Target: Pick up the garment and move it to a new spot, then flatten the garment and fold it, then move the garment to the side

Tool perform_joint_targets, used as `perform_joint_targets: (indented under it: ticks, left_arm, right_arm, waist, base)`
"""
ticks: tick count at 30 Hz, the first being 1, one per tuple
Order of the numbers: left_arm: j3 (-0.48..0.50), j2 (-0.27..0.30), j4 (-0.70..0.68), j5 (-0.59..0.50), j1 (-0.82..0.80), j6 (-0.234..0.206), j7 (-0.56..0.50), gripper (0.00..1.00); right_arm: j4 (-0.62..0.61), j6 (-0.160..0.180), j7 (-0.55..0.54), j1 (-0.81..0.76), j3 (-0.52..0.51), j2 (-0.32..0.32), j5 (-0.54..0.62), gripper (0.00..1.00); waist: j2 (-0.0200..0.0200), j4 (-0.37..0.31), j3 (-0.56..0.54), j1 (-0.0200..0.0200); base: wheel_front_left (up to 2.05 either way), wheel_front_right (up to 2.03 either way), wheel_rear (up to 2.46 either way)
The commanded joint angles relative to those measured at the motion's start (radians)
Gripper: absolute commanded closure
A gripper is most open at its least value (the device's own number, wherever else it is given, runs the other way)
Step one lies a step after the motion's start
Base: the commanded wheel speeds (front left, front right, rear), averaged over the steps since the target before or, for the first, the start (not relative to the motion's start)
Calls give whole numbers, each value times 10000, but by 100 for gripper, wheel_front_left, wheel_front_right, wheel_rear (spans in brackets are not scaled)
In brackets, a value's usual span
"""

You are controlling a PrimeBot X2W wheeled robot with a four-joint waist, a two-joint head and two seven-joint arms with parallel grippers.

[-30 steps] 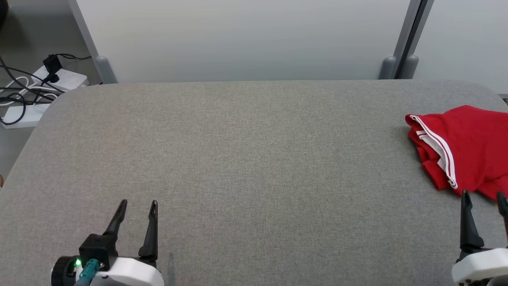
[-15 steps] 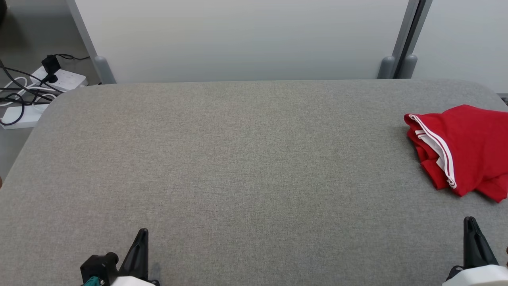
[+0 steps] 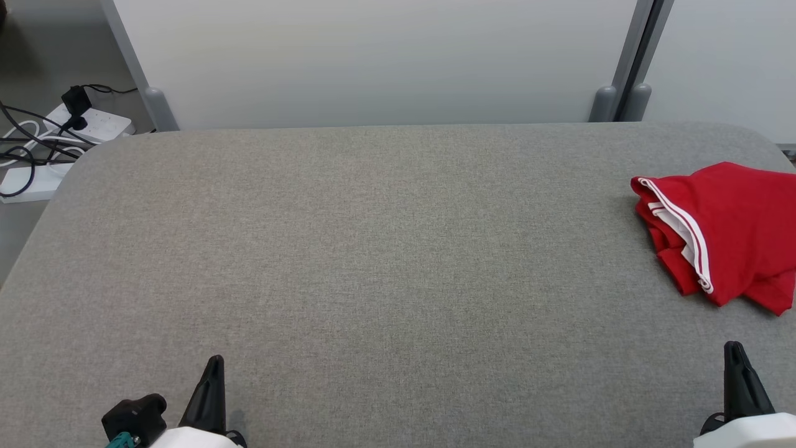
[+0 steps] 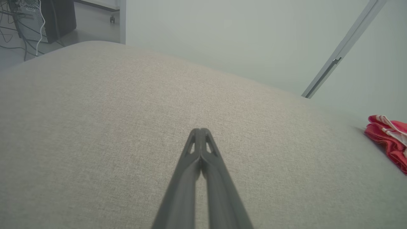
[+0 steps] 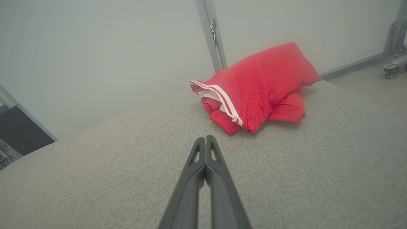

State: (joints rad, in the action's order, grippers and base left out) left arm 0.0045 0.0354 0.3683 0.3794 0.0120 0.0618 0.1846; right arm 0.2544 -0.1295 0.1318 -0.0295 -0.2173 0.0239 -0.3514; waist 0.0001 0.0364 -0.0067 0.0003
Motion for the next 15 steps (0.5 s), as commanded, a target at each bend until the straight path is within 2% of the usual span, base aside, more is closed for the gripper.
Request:
perform_joint_targets:
  ticks: [1, 15]
  left_arm:
    - [159, 75, -307, 394, -484, 70, -71, 100]
    - [280, 85, -429, 1956, -577, 151, -450, 100]
  right_arm:
    - [-235, -2, -101, 422, 65, 181, -410, 100]
    - [-218, -4, -407, 546, 194, 192, -2007, 100]
  waist:
    - [-1, -7, 2, -2]
    - [-1, -53, 14, -2]
  base:
    - [0, 0, 0]
    - [0, 0, 0]
